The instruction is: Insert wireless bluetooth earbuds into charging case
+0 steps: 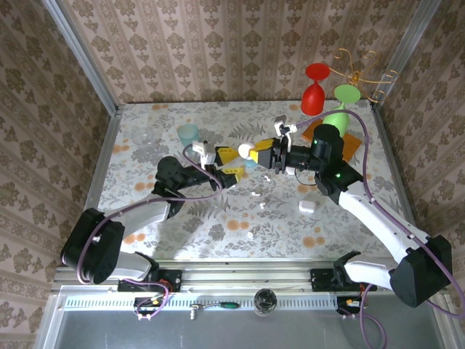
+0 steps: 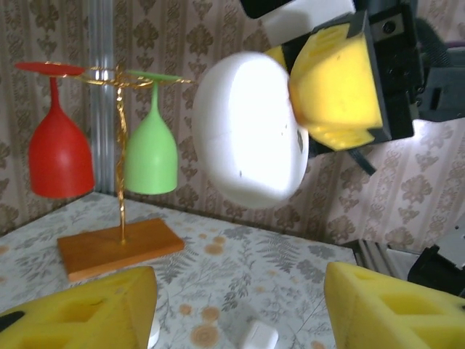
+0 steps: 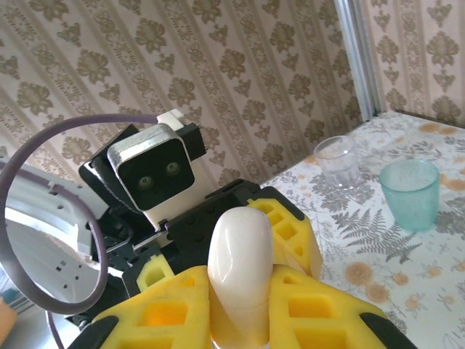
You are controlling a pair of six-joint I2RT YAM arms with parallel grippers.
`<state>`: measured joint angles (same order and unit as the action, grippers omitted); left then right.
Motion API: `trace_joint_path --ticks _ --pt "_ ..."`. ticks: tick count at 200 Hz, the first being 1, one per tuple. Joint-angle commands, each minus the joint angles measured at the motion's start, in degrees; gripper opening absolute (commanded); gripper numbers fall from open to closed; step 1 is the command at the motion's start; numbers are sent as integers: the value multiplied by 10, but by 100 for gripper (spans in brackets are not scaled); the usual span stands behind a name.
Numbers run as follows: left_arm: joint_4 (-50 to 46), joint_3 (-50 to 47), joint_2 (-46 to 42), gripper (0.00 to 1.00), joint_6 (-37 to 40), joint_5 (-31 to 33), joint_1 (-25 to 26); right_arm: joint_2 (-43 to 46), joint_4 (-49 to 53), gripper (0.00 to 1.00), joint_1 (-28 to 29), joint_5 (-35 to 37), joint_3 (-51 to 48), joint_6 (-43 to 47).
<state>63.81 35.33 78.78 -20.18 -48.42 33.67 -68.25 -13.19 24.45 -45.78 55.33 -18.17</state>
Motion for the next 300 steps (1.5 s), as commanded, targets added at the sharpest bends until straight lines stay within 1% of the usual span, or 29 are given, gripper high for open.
trace_joint_path --ticks 1,19,44,58,71,98,113,131,147,177,185,194,201,211,214,234,275,300 --pt "78 29 14 57 -52 -27 9 -5 -45 20 9 -44 -7 -1" --pt "89 38 23 52 -58 -29 13 -9 -57 20 12 -48 -10 -1" --pt "91 45 24 49 -51 -26 16 -11 -62 20 13 -50 -13 -2" --pt "91 49 22 44 -51 -27 16 -10 -62 20 13 -50 -15 -2" --pt "90 52 21 41 -53 -30 17 -9 -59 20 13 -53 -17 3" --pt "91 54 17 38 -56 -36 17 -9 -52 20 13 -55 -20 13" --pt "90 56 15 32 -57 -40 17 -10 -53 20 13 -58 -20 14" --pt "90 56 12 29 -58 -42 17 -15 -57 20 13 -62 -22 13" --pt "89 54 10 20 -54 -43 18 -18 -59 20 14 -61 -22 13" --pt "90 50 9 19 -55 -41 18 -20 -48 21 13 -62 -22 24" --pt "90 50 9 15 -54 -42 18 -19 -46 21 13 -61 -22 27" --pt "89 49 9 7 -50 -41 18 -21 -43 24 13 -58 -20 28" --pt "88 48 9 4 -43 -38 18 -21 -39 29 13 -53 -20 28" --pt "81 44 10 3 -27 -36 17 -20 -36 38 13 -38 -16 24" --pt "76 43 10 3 -20 -36 17 -19 -33 42 14 -31 -15 22" --pt "39 37 7 3 33 -36 17 -15 2 56 14 24 0 17" --pt "-15 20 0 3 132 -23 14 -7 84 61 14 135 33 18" --pt "-20 12 2 2 159 -24 12 1 95 64 14 177 37 17"
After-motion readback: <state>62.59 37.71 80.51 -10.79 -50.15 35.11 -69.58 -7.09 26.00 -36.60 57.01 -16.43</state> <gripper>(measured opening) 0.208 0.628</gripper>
